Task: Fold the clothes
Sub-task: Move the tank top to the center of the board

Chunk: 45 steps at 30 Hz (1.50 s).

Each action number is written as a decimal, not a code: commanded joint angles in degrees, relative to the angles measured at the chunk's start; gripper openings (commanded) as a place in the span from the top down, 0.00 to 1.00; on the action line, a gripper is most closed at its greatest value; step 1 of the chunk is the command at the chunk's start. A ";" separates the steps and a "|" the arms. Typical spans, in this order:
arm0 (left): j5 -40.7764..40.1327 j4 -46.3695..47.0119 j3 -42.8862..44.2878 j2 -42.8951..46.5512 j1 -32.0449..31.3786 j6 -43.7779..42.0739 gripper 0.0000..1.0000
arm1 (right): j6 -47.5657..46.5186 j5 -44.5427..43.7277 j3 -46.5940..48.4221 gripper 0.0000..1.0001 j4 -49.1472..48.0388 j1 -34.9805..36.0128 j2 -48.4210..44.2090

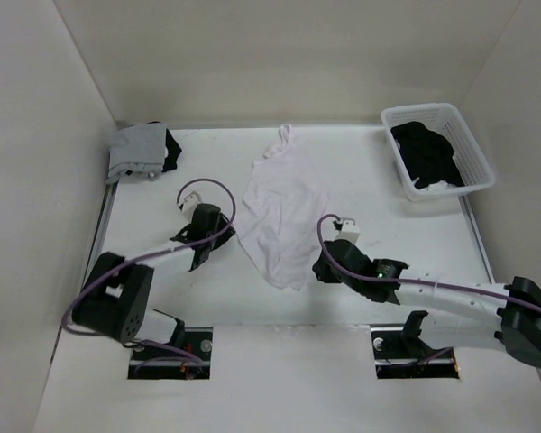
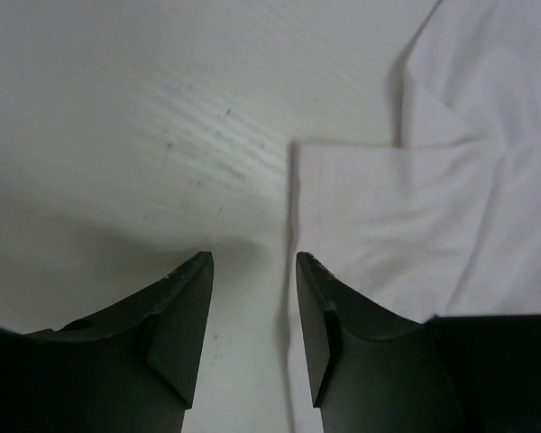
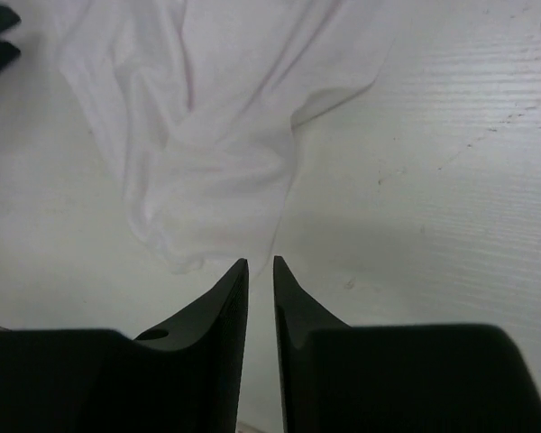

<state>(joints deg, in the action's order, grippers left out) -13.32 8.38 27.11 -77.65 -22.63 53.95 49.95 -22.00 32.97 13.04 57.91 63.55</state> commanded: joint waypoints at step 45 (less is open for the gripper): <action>-4.70 -13.39 -8.04 30.36 -5.80 2.12 1.00 | 14.73 -6.29 9.21 0.62 7.52 12.27 22.85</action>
<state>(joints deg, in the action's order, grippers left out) -17.32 -4.36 19.38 -49.10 -28.42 55.09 60.60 -23.46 40.86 14.59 69.47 85.34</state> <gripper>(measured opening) 0.007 0.382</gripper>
